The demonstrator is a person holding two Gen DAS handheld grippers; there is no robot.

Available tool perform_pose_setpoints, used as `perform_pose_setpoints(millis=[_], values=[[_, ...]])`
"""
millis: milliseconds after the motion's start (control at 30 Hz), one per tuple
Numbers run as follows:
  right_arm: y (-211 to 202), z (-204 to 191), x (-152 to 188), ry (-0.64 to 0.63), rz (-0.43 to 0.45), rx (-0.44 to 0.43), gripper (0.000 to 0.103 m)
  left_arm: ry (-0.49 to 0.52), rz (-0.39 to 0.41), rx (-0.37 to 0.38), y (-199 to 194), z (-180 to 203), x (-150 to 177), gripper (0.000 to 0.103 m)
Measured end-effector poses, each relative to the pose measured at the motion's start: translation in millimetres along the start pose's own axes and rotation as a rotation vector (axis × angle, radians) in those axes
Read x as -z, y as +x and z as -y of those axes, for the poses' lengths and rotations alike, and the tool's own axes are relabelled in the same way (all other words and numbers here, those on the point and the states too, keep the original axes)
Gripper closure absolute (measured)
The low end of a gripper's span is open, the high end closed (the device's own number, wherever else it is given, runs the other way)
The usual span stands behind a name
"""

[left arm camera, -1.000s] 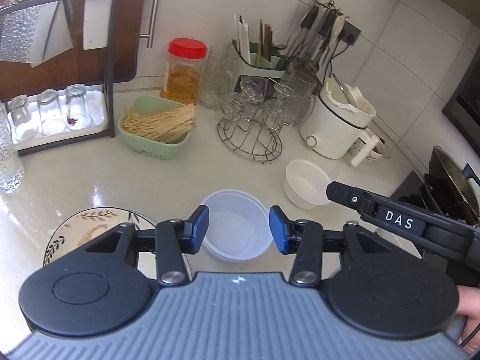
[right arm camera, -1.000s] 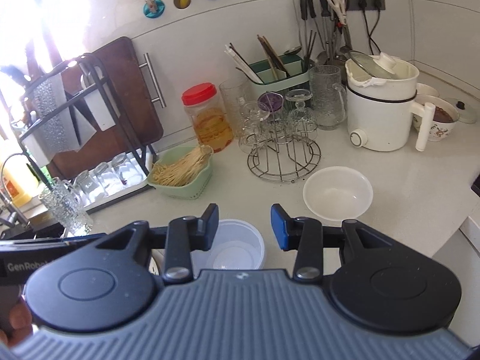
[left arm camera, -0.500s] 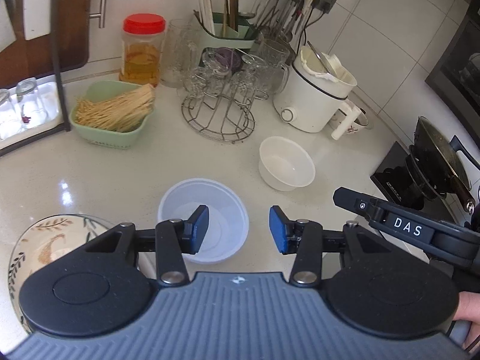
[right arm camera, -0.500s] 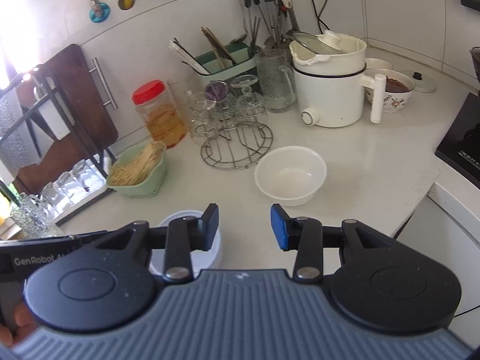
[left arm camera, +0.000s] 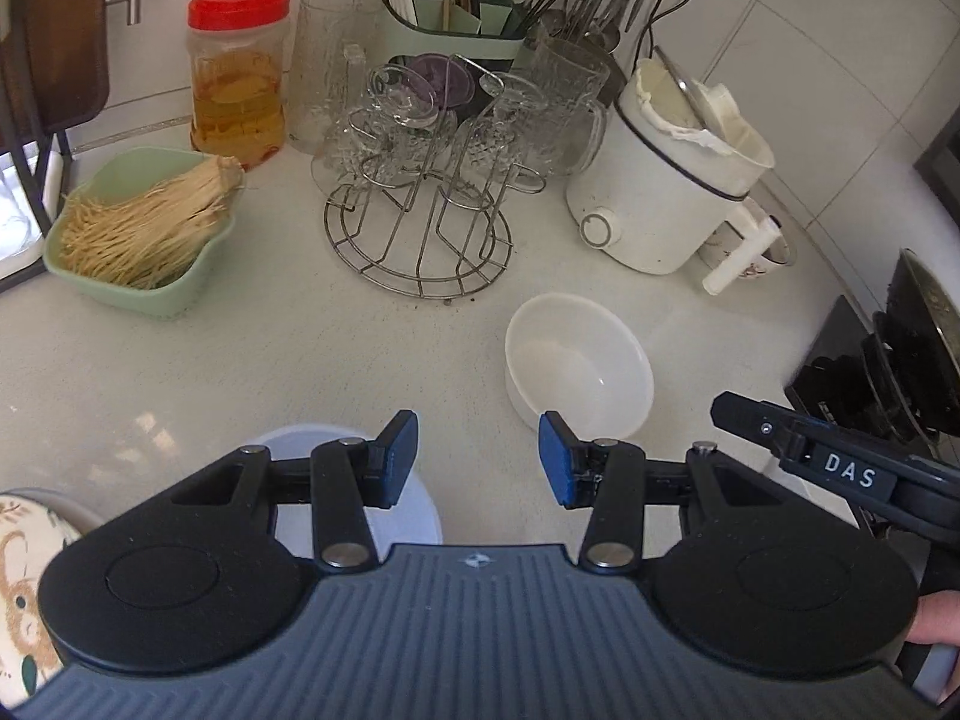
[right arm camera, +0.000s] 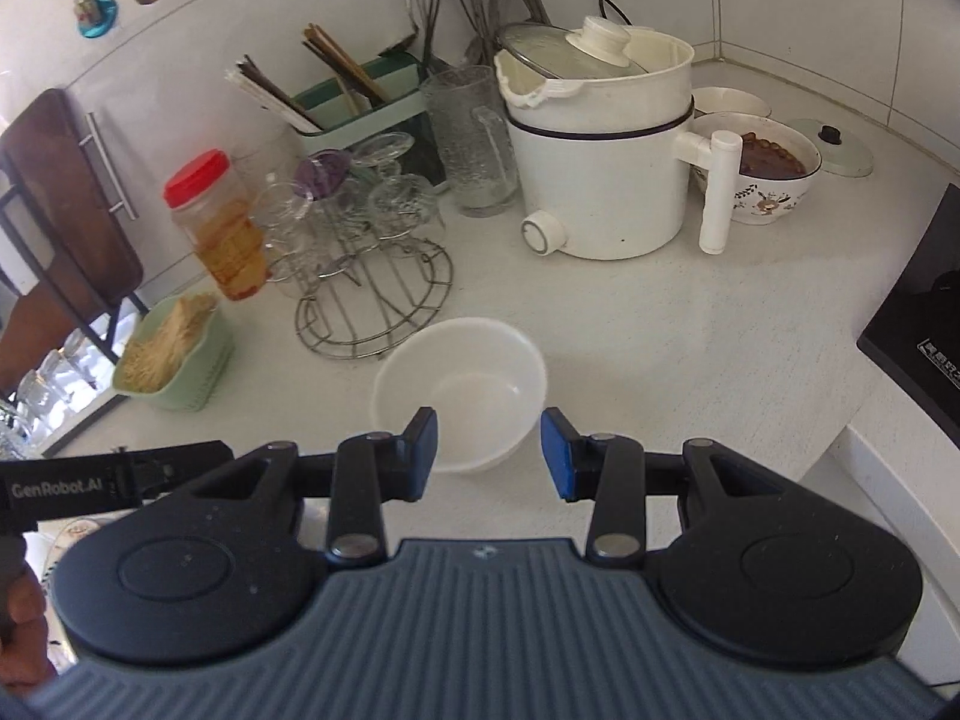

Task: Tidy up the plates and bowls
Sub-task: 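Close both grippers side by side on the ceramic bowl's rim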

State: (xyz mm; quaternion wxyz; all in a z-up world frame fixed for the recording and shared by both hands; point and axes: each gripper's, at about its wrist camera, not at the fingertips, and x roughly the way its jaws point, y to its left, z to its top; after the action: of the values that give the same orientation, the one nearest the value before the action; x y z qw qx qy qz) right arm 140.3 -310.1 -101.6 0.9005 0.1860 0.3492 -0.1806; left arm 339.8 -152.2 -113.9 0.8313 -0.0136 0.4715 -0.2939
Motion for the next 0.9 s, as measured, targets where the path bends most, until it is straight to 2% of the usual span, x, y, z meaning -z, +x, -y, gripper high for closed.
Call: perform_pose_setpoints(millis=[300,567,633,767,833,900], values=[[52,25,-16,-0.001,-0.077,-0.031,0.061,-0.032,-0.062,-0.021,59,3,-27,0.053],[93,36,-23,0.005,-0.153,-0.076,0.062,-0.058,-0.107,-0.028,98,8,-36,0.053],[100,38,-22,0.0,-0.168,-0.086,0.068,-0.062,-0.123,-0.031,107,10,-36,0.053],[110,41,-20,0.011,-0.188,-0.091,0.072,-0.06,-0.145,-0.039,119,13,-34,0.055],[113,42,-20,0.018,-0.193,-0.099,0.076,-0.058,-0.148,-0.038,122,14,-34,0.061],[115,42,-21,0.027,-0.198,-0.113,0.084,-0.065,-0.14,-0.037,123,14,-34,0.072]])
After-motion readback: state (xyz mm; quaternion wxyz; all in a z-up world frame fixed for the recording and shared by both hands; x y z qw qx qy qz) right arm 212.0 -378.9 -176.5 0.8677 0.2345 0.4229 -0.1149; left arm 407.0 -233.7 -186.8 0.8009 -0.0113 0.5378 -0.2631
